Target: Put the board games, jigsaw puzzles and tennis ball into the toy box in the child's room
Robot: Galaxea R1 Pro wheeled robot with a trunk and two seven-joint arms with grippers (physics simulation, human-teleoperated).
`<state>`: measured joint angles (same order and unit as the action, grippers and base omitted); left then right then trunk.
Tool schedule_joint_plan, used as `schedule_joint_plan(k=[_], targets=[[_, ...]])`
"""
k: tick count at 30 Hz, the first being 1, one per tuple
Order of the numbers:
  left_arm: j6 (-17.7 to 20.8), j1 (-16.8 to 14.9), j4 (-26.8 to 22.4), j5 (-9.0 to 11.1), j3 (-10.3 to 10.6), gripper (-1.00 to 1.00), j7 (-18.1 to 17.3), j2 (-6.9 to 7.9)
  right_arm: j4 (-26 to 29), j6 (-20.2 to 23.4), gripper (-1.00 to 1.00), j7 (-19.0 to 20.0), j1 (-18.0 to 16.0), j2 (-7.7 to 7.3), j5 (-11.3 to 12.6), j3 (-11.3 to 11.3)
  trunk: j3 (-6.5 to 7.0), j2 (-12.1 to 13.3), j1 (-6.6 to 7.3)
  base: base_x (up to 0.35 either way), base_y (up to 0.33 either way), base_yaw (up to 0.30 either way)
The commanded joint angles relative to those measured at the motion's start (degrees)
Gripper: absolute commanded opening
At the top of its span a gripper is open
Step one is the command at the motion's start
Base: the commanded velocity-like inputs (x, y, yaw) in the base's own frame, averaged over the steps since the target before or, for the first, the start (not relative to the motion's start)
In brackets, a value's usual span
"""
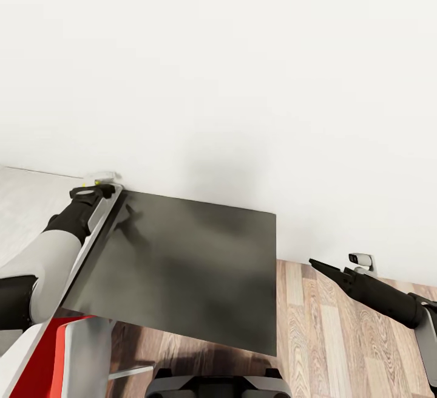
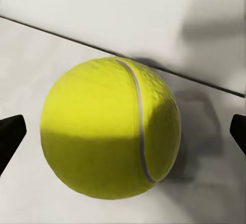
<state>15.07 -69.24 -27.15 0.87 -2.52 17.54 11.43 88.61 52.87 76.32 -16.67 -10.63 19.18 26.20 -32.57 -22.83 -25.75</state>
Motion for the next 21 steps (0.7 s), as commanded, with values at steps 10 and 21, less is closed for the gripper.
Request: schedule_joint_plan(k=[10,21], targets=[[0.3,-0.5,-0.1,0.1,0.0,1.00,0.1,-0.01,0.0,0.4,1.00,0.1,0.0,0.01,0.2,0.0,-0.07,-0.1,-0.03,0.000,0.000,0.000],[0.3,-0.5,-0.1,0.1,0.0,1.00,0.1,-0.01,0.0,0.4,1.00,0.1,0.0,0.04,0.2,0.0,-0.07,-0.1,-0.03,0.000,0.000,0.000]])
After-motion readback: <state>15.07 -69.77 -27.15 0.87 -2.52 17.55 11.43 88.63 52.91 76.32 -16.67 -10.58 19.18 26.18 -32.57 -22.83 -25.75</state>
